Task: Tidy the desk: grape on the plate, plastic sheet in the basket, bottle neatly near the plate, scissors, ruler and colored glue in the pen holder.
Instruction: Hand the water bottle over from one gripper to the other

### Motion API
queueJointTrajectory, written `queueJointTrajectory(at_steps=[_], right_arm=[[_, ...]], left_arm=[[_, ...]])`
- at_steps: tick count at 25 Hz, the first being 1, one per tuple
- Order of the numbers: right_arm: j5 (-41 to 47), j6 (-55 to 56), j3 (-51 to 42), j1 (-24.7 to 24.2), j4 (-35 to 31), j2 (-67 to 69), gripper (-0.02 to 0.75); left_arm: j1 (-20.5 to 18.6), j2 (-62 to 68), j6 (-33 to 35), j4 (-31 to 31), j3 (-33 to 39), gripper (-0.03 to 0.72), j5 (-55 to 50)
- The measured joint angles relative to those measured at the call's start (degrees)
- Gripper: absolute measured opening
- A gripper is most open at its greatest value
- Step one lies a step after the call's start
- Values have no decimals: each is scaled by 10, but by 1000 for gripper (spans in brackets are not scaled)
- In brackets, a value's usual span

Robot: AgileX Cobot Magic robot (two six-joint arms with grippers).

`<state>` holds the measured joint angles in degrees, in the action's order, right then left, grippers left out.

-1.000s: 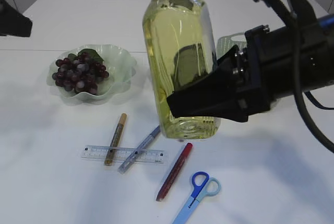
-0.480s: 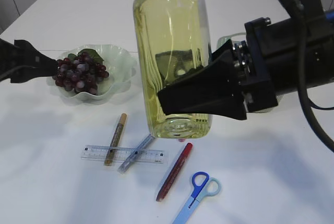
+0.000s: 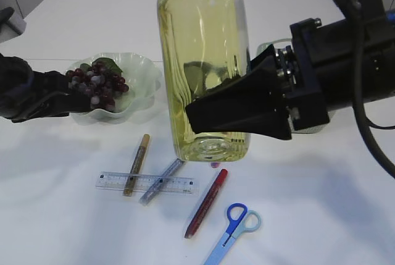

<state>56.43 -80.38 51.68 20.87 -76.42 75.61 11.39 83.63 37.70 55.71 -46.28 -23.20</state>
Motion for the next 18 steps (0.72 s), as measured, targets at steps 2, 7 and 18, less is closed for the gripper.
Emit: queueJointTrajectory(at_steps=[2,7,18], right_arm=[[0,-3,0,0,0,0,471],[0,-6,0,0,0,0,471],[0,-12,0,0,-1,0,471]], left_arm=[[0,0,57,56,0,333,-24],[0,0,197,210,0,333,-124],[0,0,278,318,-4,449,-352]])
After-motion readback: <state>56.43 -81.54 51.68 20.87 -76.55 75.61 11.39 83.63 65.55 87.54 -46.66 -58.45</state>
